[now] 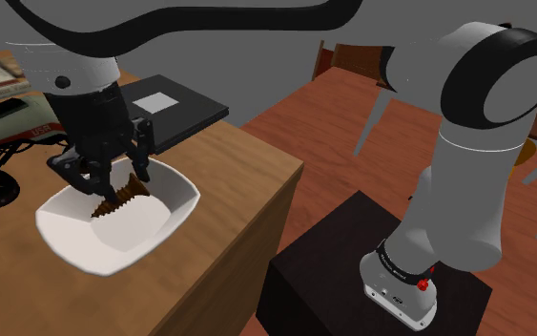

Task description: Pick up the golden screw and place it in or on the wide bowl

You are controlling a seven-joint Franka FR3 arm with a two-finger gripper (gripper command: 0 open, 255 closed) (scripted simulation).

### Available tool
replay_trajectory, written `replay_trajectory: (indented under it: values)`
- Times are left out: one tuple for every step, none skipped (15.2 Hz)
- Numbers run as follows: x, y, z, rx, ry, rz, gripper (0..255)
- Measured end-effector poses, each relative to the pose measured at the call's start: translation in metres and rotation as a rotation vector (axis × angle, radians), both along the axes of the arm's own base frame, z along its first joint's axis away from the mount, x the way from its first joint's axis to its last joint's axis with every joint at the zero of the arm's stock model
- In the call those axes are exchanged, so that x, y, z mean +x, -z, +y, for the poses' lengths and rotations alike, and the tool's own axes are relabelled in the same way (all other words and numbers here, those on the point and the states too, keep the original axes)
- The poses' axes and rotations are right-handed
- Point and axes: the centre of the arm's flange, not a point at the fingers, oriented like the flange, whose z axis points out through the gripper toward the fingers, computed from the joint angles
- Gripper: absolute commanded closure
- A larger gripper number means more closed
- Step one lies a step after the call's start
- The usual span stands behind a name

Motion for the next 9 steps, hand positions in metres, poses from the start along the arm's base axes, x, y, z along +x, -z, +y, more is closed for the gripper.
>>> replay_trajectory:
  values:
    - [0.0, 0.0, 0.0, 0.0, 0.0, 0.0, 0]
    - [0.0, 0.0, 0.0, 0.0, 0.0, 0.0, 0]
    - [0.0, 0.0, 0.0, 0.0, 0.0, 0.0, 0]
    - [0.0, 0.0, 0.0, 0.0, 0.0, 0.0, 0]
    - [0.0, 0.0, 0.0, 0.0, 0.0, 0.0, 0]
    - [0.0, 0.0, 0.0, 0.0, 0.0, 0.0, 0]
    - [0.001, -0.006, 0.0, 0.0, 0.0, 0.0, 0]
    - [0.003, -0.017, 0.001, 0.001, 0.0, -0.001, 0]
    - [0.004, -0.028, 0.001, 0.001, 0.0, -0.001, 0]
